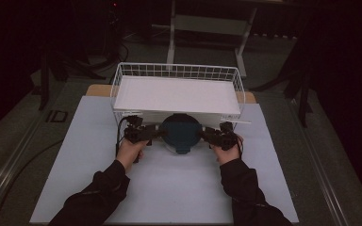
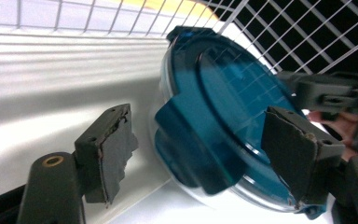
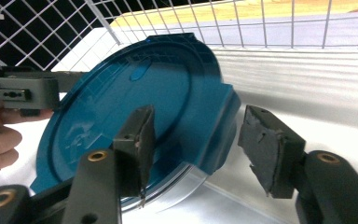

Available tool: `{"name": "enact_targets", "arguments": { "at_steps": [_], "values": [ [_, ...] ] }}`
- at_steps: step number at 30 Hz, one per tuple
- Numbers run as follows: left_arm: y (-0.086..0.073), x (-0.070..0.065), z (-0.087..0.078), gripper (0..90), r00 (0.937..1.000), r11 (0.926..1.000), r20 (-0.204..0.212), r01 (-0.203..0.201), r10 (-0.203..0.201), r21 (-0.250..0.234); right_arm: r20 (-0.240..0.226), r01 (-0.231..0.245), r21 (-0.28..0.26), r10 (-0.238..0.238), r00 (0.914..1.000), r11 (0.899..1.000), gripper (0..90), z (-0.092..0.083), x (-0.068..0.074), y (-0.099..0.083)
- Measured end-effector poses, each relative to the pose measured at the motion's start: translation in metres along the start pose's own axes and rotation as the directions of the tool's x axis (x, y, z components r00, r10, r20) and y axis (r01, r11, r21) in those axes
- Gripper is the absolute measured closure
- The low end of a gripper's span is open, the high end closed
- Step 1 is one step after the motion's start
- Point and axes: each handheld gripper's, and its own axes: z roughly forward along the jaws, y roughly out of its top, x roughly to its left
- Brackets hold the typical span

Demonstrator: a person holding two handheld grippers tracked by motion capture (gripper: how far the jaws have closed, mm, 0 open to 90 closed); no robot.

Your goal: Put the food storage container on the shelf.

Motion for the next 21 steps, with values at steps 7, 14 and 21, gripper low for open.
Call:
{"name": "enact_targets", "arguments": {
  "at_steps": [7, 14, 21],
  "values": [
    [-0.008, -0.011, -0.007, 14.5, 0.9999, 0.9998, 0.009, -0.008, 0.009, -0.016, -0.017, 0.037, -0.002, -0.037, 0.9992, 0.999, 41.9, -0.009, 0.007, -0.006],
    [-0.020, -0.024, -0.018, 10.2, 0.9977, 0.9978, 0.028, -0.062, 0.061, 0.022, -0.026, 0.058, 0.002, -0.058, 0.9980, 0.998, 42.7, -0.024, 0.019, -0.011],
    [-0.030, -0.037, -0.035, 1.7, 0.9940, 0.9950, 0.067, -0.090, 0.087, 0.044, -0.063, 0.049, -0.001, -0.049, 0.9969, 0.999, 45.8, -0.039, 0.035, -0.023]
  ]
}}
